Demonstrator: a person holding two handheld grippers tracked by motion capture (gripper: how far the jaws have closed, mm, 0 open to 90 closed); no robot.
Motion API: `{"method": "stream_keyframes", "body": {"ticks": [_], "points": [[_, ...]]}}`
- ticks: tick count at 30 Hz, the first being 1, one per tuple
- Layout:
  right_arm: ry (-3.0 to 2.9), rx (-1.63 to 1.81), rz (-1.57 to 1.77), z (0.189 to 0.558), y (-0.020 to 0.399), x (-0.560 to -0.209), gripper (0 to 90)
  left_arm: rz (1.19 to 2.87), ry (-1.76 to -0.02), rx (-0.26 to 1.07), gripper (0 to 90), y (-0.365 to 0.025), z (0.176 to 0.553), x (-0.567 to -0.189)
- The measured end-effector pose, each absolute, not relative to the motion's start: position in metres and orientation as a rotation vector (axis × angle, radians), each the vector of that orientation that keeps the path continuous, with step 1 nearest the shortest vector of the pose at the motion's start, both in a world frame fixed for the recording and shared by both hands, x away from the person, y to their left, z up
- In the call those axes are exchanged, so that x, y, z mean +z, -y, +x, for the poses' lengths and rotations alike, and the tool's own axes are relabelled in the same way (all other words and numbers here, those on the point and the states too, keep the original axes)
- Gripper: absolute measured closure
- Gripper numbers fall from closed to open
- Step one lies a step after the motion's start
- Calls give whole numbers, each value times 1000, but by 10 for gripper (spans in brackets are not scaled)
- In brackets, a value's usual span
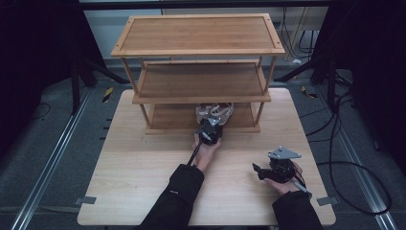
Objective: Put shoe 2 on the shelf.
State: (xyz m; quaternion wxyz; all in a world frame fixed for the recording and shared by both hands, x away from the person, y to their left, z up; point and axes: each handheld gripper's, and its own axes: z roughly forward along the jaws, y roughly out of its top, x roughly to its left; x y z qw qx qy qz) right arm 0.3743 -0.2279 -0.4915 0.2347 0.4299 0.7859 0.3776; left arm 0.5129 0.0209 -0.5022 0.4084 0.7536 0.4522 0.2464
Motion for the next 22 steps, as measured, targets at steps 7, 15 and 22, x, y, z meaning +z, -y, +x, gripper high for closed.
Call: {"method": "stream_keyframes", "body": {"ticks": [7, 15, 22], "points": [[-2157, 1038, 1170, 374, 229, -491, 224, 1912, -1103, 557, 514, -39, 501, -494], [-2141, 1032, 1177, 373, 230, -490, 214, 1987, -953, 514, 402, -95, 444, -468], [-2127, 1017, 1219, 374, 234, -490, 187, 2008, -970, 531, 340, -159, 404, -461]]}}
